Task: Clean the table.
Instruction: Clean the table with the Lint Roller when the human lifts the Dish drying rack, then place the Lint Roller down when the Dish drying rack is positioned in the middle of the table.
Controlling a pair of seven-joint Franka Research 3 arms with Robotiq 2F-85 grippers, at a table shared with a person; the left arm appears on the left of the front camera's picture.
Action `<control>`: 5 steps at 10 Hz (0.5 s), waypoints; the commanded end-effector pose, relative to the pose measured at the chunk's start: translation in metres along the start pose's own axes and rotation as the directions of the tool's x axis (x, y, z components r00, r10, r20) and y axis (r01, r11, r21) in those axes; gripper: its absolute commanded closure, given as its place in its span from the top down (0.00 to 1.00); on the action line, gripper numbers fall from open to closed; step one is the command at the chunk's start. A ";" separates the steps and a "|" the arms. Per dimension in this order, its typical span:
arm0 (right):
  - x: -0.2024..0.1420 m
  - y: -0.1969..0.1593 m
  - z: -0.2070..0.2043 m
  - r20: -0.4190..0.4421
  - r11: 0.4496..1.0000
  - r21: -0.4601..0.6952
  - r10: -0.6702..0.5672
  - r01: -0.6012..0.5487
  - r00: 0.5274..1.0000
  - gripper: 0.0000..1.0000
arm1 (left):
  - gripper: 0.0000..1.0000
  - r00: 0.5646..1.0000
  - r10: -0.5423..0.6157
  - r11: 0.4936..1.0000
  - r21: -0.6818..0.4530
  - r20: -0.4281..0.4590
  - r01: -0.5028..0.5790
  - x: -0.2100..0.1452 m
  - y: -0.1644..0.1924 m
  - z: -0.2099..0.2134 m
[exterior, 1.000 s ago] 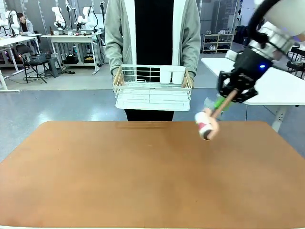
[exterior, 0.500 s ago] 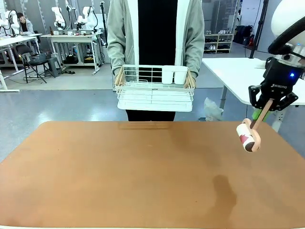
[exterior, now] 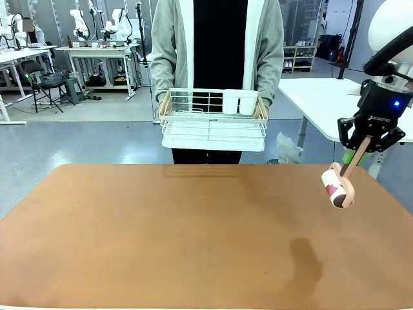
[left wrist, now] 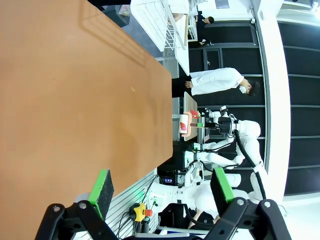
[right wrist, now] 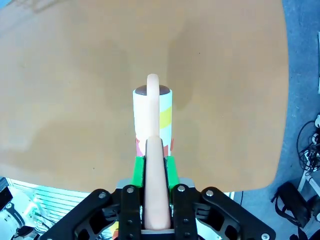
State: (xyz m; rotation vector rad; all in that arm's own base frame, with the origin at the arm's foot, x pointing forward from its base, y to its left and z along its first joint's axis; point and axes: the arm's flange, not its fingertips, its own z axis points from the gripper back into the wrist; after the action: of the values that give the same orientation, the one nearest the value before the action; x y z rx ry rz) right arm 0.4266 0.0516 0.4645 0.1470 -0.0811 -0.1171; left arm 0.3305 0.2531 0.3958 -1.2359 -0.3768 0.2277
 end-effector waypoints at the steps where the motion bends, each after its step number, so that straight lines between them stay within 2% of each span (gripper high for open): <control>1: 0.001 0.002 0.002 0.007 1.000 -0.002 0.003 -0.003 1.000 0.21 | 1.00 1.000 -0.014 1.000 -0.021 0.003 0.014 -0.002 0.000 0.002; 5: 0.001 0.002 0.002 0.007 1.000 -0.002 0.003 -0.003 1.000 0.21 | 1.00 1.000 -0.014 1.000 -0.021 0.003 0.014 -0.002 0.000 0.002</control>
State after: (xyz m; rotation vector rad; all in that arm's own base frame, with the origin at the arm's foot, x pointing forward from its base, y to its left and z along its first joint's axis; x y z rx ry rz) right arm 0.4266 0.0517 0.4645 0.1474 -0.0810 -0.1169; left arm 0.3305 0.2531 0.3958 -1.2359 -0.3768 0.2276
